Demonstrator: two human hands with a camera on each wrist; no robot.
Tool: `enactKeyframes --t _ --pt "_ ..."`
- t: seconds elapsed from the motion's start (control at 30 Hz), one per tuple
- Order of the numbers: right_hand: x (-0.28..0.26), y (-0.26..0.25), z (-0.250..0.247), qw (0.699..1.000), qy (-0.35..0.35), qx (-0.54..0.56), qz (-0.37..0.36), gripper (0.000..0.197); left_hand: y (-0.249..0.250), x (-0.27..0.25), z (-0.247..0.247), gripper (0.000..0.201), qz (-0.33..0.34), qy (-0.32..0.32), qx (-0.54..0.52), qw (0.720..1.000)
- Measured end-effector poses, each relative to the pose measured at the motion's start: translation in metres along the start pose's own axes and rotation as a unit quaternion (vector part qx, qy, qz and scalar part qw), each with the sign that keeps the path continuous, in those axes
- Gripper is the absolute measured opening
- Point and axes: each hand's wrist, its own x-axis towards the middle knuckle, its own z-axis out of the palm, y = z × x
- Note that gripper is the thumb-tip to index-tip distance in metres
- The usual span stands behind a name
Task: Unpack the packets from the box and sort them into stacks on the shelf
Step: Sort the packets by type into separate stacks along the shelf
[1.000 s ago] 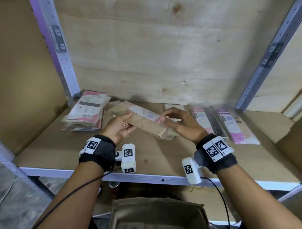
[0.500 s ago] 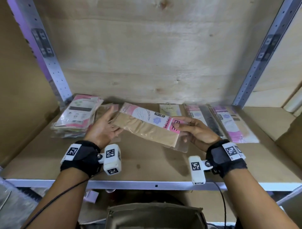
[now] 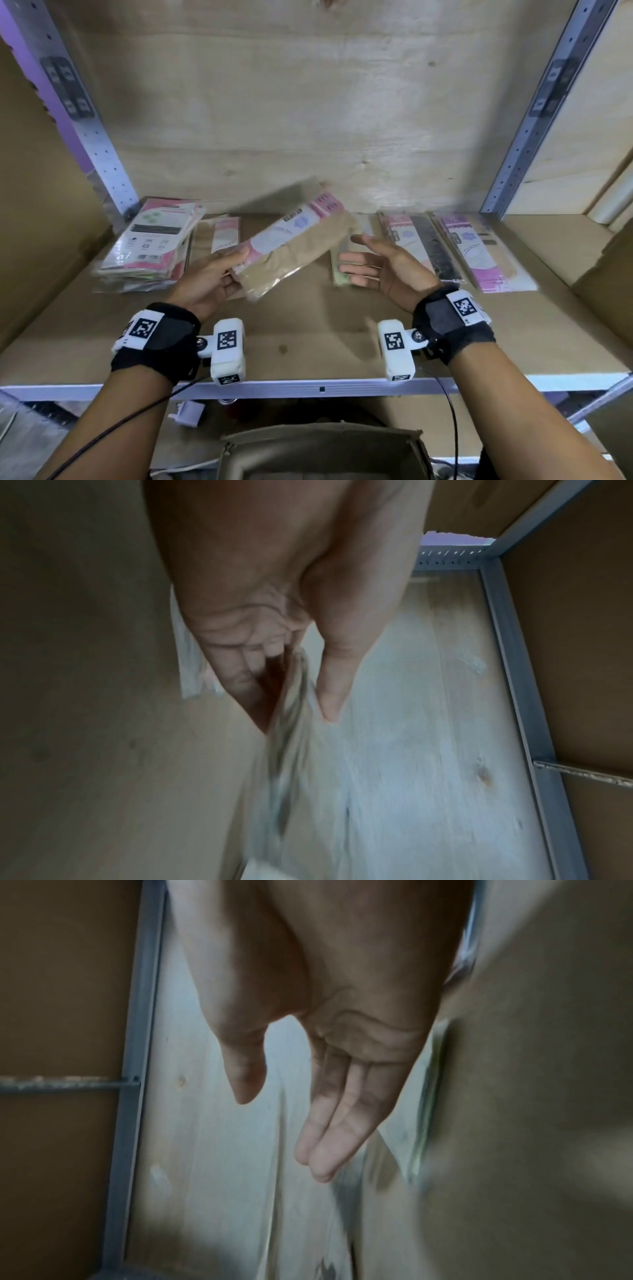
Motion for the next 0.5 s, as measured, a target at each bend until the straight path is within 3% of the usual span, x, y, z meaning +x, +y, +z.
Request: enactKeyframes --t 0.23,0.33,0.5 --pt "0.003 0.026 0.034 0.995 -0.043 -0.077 -0.039 0.05 -0.017 -0.005 0.04 0.052 -0.009 -0.067 -0.035 0.997" --pt "0.002 0.026 0.038 0.992 -0.028 -0.109 -0.056 0.06 -0.026 -0.005 0.056 0.057 0.003 -0.055 0.011 0.998" --pt "-0.001 0.015 0.021 0.992 -0.013 -0.113 -0.06 0.042 -0.024 -0.002 0.053 0.049 0.015 -0.046 0.092 0.995"
